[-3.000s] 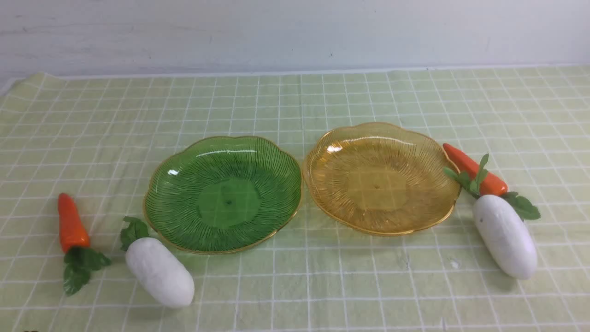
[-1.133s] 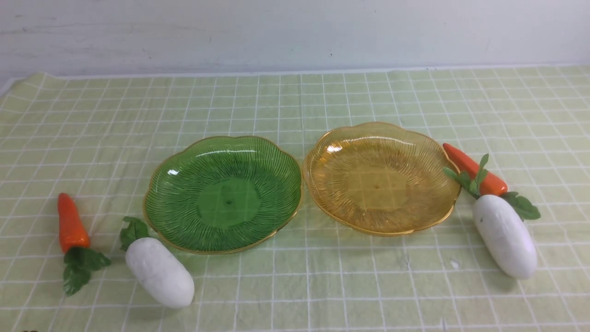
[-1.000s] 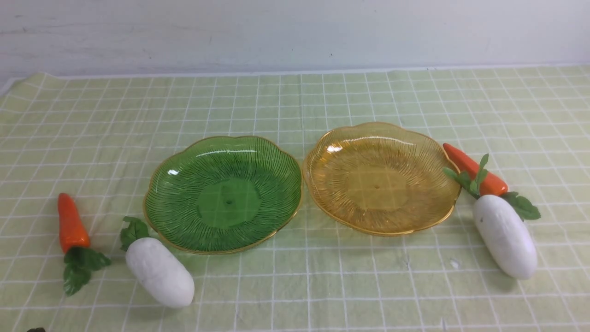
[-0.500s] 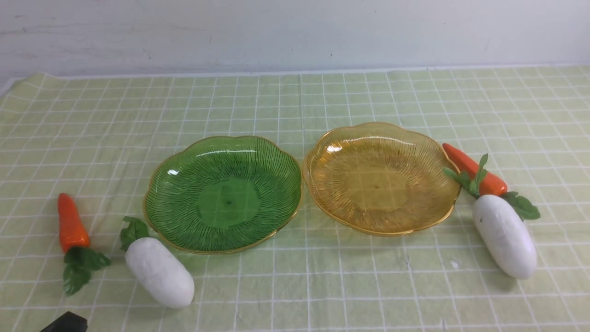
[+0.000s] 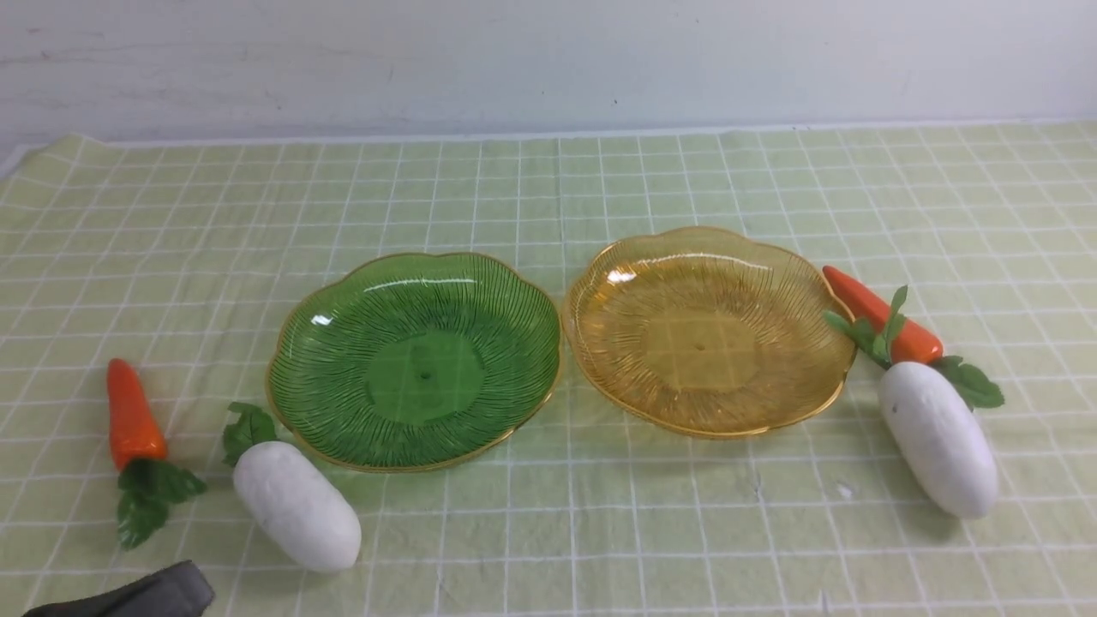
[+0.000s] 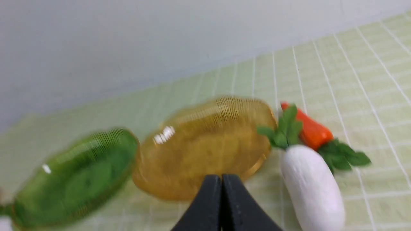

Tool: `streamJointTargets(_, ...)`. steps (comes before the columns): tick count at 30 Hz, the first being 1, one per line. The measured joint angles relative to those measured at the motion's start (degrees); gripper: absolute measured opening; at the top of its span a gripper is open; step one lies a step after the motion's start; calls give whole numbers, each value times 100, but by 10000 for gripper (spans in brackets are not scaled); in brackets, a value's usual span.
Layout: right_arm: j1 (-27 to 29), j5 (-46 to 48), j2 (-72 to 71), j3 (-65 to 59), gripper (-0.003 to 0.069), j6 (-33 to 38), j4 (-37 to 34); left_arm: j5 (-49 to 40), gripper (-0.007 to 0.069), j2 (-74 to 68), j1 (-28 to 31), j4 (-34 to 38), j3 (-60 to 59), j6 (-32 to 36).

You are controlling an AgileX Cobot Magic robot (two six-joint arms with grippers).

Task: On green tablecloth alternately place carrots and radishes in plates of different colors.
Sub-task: 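Place the white radish on the plate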

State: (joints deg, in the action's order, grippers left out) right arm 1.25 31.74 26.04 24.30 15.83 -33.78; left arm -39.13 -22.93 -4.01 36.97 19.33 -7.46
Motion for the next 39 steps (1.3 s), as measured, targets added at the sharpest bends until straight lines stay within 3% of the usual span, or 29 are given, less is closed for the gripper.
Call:
streamJointTargets(6, 0, 1349, 2631, 1453, -1, -552, 1591, -1132, -7, -1893, 0, -619, 866, 860)
streamJointTargets(12, 0, 1490, 4007, 2194, 64, -463, 1928, -1153, -3, -2617, 0, -762, 1011, 969)
streamJointTargets(17, 0, 1424, 4788, 2526, 199, -197, 1876, -1140, 6, -2855, 0, -781, 1017, 969)
streamJointTargets(24, 0, 639, 5773, 2596, 505, 161, 1825, -1018, 48, -2871, 0, -792, 1017, 974)
streamJointTargets(27, 0, 464, 6183, 2604, 578, 174, 1752, -1018, 64, -2871, 0, -792, 1017, 974)
streamJointTargets(34, 0, 388, 6966, 2610, 609, 285, 1497, -1018, 69, -2871, 0, -792, 1017, 974)
streamJointTargets(39, 0, 438, 7234, 2629, 547, 403, 1485, -1018, 69, -2871, 0, -792, 1017, 974)
